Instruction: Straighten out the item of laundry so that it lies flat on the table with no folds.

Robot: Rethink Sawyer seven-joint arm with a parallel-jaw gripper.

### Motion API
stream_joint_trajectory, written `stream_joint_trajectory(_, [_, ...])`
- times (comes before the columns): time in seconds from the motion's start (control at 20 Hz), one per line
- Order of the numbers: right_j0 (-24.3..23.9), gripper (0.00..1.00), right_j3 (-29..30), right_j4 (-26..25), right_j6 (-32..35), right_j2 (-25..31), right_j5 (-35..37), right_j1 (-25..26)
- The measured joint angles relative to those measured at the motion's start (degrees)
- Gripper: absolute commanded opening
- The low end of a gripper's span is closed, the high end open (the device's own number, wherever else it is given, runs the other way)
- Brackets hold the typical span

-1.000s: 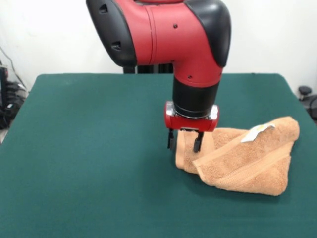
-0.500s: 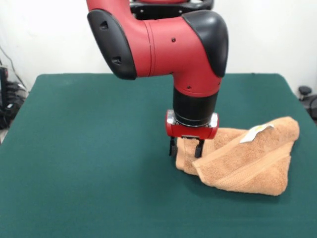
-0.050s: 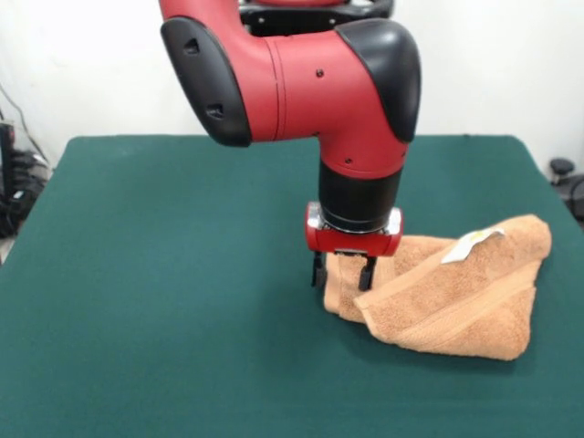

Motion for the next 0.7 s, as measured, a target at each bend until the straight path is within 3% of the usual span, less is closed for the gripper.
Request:
stream_joint_trajectory(0.45, [0.0,1.00,0.0,0.0,0.0,0.0,0.0,0.0])
stream_joint_trajectory(0.5, [0.1,0.00,0.0,0.1,0.0,0.0,-0.1,0.0])
stream_joint_trajectory(0.7, [0.1,0.00,0.0,0.0,0.0,0.1,-0.3,0.0])
